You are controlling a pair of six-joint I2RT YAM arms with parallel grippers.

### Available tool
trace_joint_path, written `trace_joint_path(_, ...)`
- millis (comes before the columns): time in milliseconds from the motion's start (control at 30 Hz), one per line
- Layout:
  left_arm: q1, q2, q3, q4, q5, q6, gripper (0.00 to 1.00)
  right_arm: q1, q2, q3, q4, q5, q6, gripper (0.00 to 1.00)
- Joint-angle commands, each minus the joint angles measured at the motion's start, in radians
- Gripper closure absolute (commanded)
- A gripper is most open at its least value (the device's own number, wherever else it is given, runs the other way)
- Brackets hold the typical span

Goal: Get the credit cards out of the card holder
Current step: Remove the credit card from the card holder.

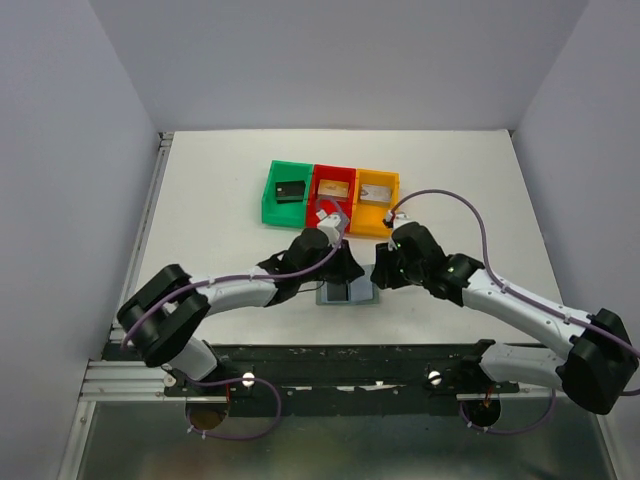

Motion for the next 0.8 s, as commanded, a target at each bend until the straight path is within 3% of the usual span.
trace_joint_path(0, 0.017, -0.197, -0.081, -0.031, -0.187, 0.019, 0.71, -0.005, -0.023, 0.016, 0.037, -0.101, -0.014, 0.58)
trace_joint_path(233, 0.032, -0.402, -0.223, -0.144, -0.36, -0.021, 0.69, 0.012, 0.098, 0.103, 0.104, -0.292, 0.015, 0.62)
trace_joint_path(333, 0.041, -0.439, -0.295, -0.128, -0.368, -0.041, 0.76, 0.023, 0.182, 0.128, 0.152, -0.33, 0.044, 0.66)
trace_joint_path(567, 0.053, -0.383, -0.355, -0.054, -0.308, -0.069, 0.95, 0.024, 0.339, 0.107, 0.259, -0.343, 0.156, 0.68)
trace_joint_path(767, 0.055, -0.338, -0.352, 0.003, -0.256, -0.07, 1.0, 0.017, 0.383, 0.062, 0.313, -0.303, 0.205, 0.68)
